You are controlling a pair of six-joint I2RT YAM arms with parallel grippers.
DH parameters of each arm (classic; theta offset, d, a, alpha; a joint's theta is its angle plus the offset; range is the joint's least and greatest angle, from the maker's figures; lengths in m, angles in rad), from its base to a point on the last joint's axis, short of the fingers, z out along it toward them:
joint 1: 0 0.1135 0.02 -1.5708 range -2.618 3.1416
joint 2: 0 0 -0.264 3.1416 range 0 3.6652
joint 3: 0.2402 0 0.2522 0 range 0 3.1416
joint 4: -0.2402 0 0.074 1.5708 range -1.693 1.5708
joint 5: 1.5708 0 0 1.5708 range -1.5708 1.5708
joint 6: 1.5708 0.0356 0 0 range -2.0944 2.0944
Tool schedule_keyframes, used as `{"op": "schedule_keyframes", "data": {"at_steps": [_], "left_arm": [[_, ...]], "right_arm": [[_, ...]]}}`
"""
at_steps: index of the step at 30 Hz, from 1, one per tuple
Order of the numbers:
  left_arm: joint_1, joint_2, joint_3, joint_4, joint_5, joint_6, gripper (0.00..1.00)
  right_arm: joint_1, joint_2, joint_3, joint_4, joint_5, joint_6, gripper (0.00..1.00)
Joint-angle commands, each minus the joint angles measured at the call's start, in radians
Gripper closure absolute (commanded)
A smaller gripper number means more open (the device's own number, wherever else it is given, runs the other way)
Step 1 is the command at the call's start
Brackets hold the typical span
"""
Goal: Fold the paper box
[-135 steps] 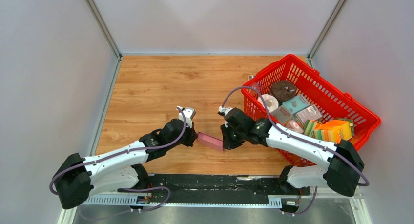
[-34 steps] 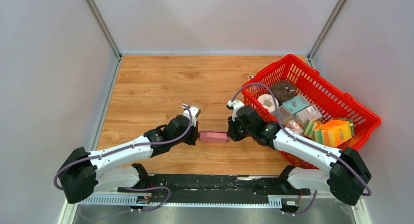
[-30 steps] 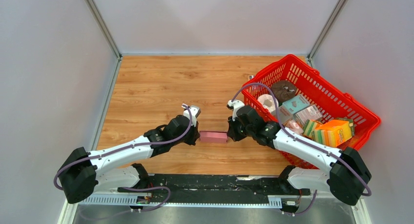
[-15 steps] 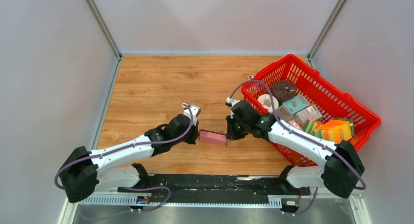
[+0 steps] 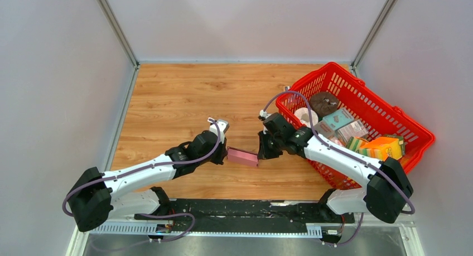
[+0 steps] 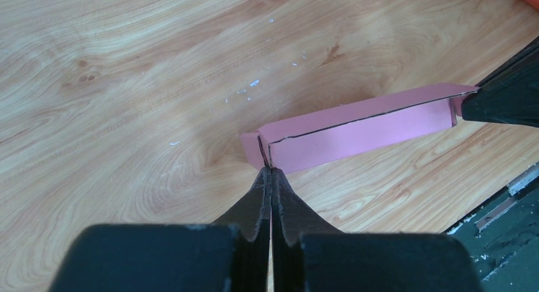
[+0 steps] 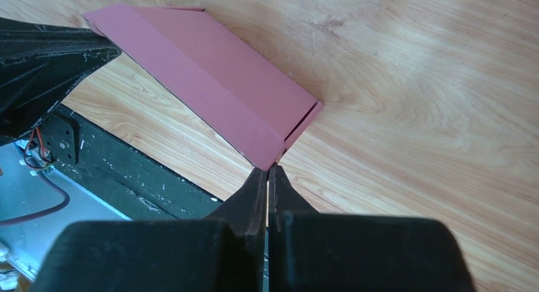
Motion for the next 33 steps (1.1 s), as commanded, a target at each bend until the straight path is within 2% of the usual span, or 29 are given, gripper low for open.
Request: {"op": "schedule_keyframes", "data": {"at_steps": [1,19,33], "left_arm": [[-0.006,0.024,0.015,0.003,0.049,0.005,1.00],[-0.006,0.018,0.007,0.004,0.047,0.005,1.00],[-0.006,0.025,0.021,-0.002,0.047,0.009,1.00]], "right_arm": [[-0.001,0.021,0.041,0.072,-0.084,0.059,1.00],[-0.027,0.032,0.020,0.099,-0.122,0.091,1.00],[-0.027,0.022,-0.049,0.133,-0.050,0.064,1.00]]}}
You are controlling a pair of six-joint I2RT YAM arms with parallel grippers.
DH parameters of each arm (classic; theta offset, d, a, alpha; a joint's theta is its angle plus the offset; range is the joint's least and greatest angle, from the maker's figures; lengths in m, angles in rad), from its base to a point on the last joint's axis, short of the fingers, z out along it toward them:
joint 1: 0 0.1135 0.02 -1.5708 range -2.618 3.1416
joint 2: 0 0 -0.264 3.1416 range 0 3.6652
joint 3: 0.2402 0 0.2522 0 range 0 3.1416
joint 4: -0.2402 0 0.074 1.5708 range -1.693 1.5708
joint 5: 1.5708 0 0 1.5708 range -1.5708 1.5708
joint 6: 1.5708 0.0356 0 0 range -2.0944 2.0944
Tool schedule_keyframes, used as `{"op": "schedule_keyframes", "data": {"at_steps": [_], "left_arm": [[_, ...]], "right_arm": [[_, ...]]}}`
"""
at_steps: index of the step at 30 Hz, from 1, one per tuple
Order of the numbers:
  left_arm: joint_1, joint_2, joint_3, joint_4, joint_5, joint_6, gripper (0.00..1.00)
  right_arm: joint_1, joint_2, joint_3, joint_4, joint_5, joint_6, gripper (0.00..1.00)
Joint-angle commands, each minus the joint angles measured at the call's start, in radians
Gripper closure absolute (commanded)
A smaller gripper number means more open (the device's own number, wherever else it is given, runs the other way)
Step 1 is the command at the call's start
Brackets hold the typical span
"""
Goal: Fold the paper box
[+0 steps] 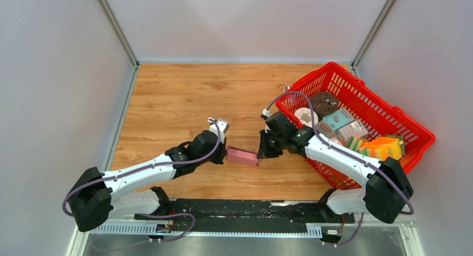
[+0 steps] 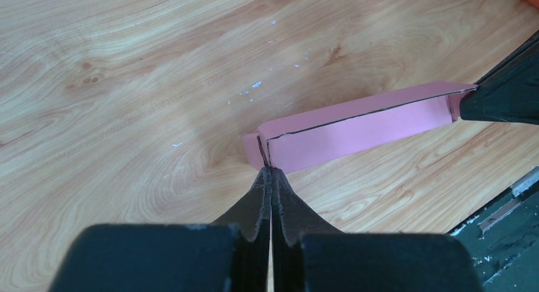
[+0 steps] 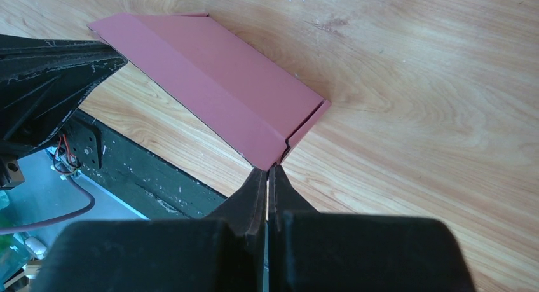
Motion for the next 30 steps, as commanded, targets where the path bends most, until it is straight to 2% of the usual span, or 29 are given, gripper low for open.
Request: {"op": "schedule_keyframes", "data": {"at_steps": [1,4,12,25,30], "left_arm": [[-0.007,0.023,0.021,-0.003,0.052,0.002,1.00],[-0.007,0.020,0.021,-0.006,0.050,0.002,1.00],[-0.007,0.020,0.016,-0.004,0.052,-0.001,1.00],[-0.007,0.005,0.001,-0.009,0.040,0.001,1.00],[-0.007,0.000,0.007,-0.017,0.041,-0.002,1.00]], "right_arm": [[0.009,0.014,-0.044,0.116,-0.006,0.000,1.00],[0.009,0.013,-0.045,0.106,0.003,-0.007,1.00],[0.008,0.003,0.004,0.157,-0.086,0.031,1.00],[0.009,-0.032,-0.067,0.057,0.113,-0.147,1.00],[0.015,-0.011,-0.085,0.114,0.089,-0.141,1.00]]}}
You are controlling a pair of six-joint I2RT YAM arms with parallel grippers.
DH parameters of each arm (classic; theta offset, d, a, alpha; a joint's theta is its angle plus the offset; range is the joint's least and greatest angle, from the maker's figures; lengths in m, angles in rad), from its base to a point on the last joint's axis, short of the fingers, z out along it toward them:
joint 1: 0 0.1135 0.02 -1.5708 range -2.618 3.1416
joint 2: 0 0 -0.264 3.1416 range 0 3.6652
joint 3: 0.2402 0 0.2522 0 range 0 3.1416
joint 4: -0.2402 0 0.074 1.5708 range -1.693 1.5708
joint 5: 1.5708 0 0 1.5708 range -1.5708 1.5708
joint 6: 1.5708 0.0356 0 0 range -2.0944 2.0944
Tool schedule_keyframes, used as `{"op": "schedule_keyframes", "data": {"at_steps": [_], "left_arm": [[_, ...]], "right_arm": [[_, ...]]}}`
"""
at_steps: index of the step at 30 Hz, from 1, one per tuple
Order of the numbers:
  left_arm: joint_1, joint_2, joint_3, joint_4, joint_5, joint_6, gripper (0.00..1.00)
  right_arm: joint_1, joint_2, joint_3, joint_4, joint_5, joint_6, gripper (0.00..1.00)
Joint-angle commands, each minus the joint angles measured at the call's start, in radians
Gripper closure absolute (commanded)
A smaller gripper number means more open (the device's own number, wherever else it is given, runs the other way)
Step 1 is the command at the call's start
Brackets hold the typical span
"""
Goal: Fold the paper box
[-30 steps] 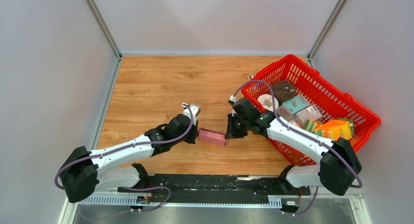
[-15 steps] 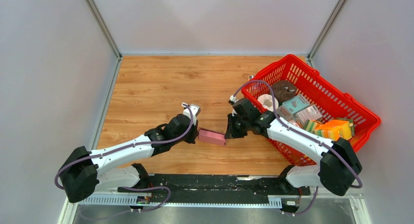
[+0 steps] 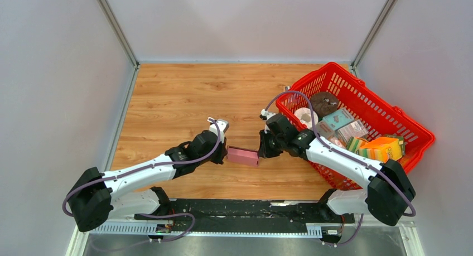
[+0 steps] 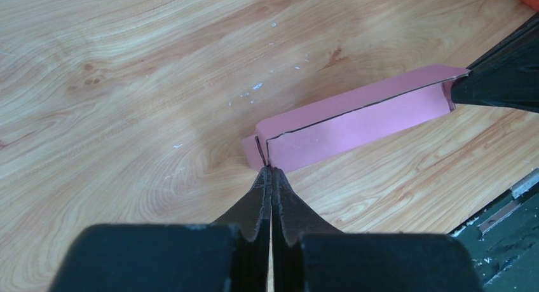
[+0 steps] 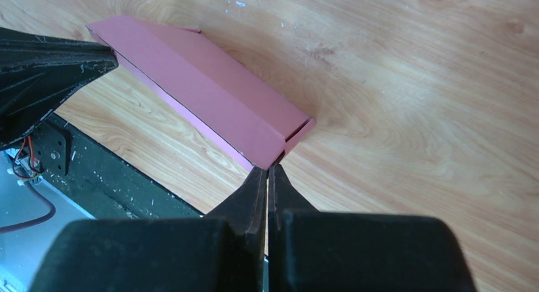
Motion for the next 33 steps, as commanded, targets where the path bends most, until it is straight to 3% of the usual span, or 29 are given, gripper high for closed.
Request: {"op": "schedule_keyframes", "data": {"at_steps": [1,3,10,18,27,33], "left_arm": [[-0.009,-0.005,0.010,-0.025,0.047,-0.005,1.00],[-0.009,-0.024,0.027,-0.054,0.053,-0.006,1.00],[-0.006,-0.141,0.085,-0.149,0.045,-0.002,0.72],[0.013,-0.203,0.163,-0.286,-0.001,0.072,0.63],[0.017,-0.025,0.220,-0.243,0.034,0.130,0.61],[0.025,0.043,0.230,-0.220,0.011,0.123,0.72]], "right_arm": [[0.013,0.025,-0.037,0.040,0.027,-0.034,1.00],[0.018,0.032,-0.037,0.045,0.029,-0.031,1.00],[0.021,0.029,-0.031,0.043,0.027,-0.041,1.00],[0.023,0.040,-0.003,0.026,0.016,-0.048,1.00],[0.026,0.035,-0.006,0.028,0.021,-0.048,1.00],[0.029,0.032,-0.011,0.028,0.032,-0.053,1.00]]}}
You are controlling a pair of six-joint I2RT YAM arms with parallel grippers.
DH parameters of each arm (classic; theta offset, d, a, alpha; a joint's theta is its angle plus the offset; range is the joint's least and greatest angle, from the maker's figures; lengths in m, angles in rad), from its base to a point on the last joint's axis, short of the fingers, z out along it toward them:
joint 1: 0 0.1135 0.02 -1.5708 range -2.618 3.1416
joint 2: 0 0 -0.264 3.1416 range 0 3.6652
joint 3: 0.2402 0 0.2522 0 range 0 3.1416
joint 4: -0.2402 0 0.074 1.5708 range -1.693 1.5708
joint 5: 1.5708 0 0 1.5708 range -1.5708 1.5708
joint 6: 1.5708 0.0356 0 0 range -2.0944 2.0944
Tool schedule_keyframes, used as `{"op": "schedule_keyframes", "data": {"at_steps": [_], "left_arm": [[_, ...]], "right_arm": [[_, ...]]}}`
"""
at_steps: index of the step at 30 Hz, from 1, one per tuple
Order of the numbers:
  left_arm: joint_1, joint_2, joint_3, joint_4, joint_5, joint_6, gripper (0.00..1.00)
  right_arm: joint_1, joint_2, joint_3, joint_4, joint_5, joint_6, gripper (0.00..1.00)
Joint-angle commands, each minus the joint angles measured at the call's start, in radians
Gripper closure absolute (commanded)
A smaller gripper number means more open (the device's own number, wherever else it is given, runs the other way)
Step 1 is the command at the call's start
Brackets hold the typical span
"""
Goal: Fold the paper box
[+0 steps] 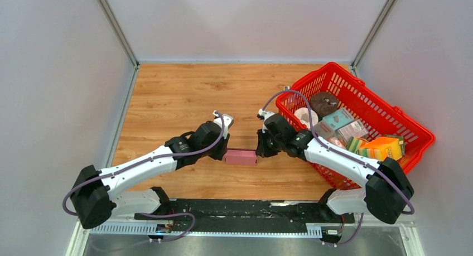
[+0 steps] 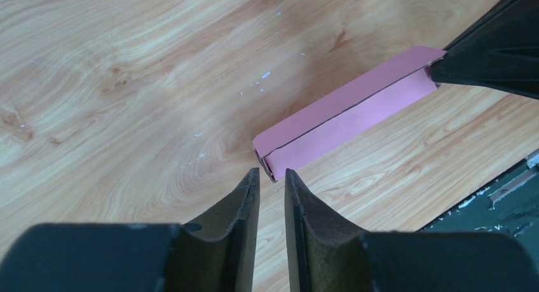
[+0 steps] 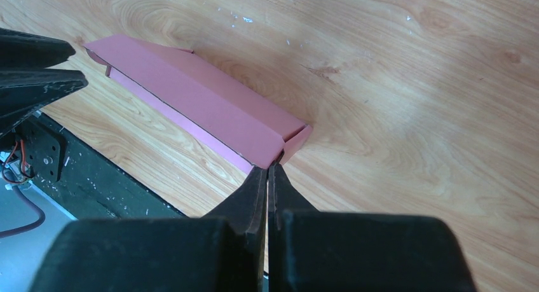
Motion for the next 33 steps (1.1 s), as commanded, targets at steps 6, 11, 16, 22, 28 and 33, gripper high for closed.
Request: {"op": "schedule_keyframes", "data": {"at_steps": [6,11,16,22,28,33], "left_arm": [[0.007,0.032,0.024,0.058,-0.018,0.020,0.81],[0.007,0.051,0.016,0.083,-0.026,0.011,0.82],[0.007,0.072,0.004,0.107,-0.026,0.004,0.88],[0.007,0.078,-0.040,0.129,-0.024,-0.018,0.99],[0.006,0.055,-0.129,0.179,0.000,-0.047,1.00],[0.004,0.025,-0.166,0.210,0.035,-0.068,1.00]], "right_arm": [[0.015,0.015,0.000,-0.027,0.012,-0.018,1.00],[0.019,0.023,0.004,-0.024,0.013,-0.017,1.00],[0.024,0.021,0.003,-0.027,0.020,-0.015,1.00],[0.029,0.027,0.004,-0.021,0.020,-0.014,1.00],[0.032,0.032,0.009,-0.021,0.026,-0.014,1.00],[0.041,0.030,0.015,-0.019,0.027,-0.018,1.00]]}}
